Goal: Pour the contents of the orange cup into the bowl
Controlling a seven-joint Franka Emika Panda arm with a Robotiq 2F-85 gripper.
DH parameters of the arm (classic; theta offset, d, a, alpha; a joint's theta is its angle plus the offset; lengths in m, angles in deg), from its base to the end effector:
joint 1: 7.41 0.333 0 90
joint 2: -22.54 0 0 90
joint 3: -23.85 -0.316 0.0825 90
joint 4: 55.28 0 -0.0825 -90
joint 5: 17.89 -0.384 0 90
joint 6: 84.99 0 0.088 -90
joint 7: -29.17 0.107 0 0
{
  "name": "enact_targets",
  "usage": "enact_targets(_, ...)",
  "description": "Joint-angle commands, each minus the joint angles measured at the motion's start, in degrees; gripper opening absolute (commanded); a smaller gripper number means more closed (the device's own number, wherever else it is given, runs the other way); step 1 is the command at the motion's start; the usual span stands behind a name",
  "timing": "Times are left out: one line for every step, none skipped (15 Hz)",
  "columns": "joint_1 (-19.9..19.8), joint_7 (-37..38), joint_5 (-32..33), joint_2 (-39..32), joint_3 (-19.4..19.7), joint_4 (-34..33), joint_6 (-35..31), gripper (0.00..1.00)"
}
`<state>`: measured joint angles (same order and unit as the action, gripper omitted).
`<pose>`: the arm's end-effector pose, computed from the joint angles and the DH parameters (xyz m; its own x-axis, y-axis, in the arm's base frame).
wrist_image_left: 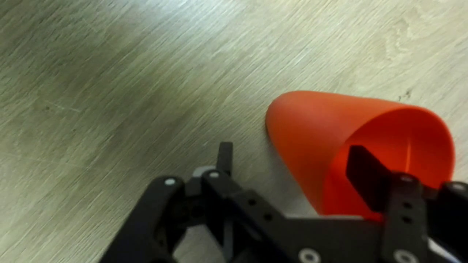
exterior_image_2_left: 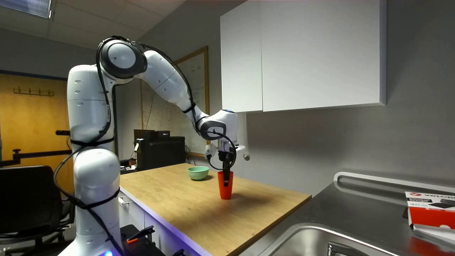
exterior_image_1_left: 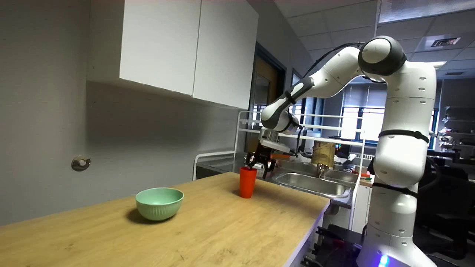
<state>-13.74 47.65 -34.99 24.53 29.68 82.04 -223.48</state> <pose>0.4833 -0.1026 0.3347 0.7314 -0.6810 -0.0373 -0.6721 -0.7104 -0.2090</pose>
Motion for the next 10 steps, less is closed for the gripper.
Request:
enact_targets(0.0,2.3,2.3,0.3,-0.1,0.0,-0.9,0.52)
enact_targets(0.1,2.8,3.0,0.3,-0.2,0.0,-1.0,0.45)
enact_targets(0.2,3.3,3.6,0.3,-0.3,-0.1,-1.1,0.36)
enact_targets(0.3,3.8,4.3,0.3,-0.4,-0.2,-1.1,0.3)
enact_targets(0.4,4.3,4.9,0.3,-0.6,-0.4,-1.1,0.21)
enact_targets(0.5,4.7,5.4,0.3,-0.8,-0.5,-1.1,0.14)
enact_targets(0.8,5.2,5.8,0.4,-1.0,-0.7,-1.1,0.07)
enact_targets(1.0,5.7,6.1,0.5,-1.3,-0.9,-1.0,0.02)
enact_targets(1.5,6.4,6.6,0.7,-1.7,-1.2,-1.1,0.0)
enact_targets(1.8,7.1,7.5,0.9,-2.1,-1.5,-1.2,0.0)
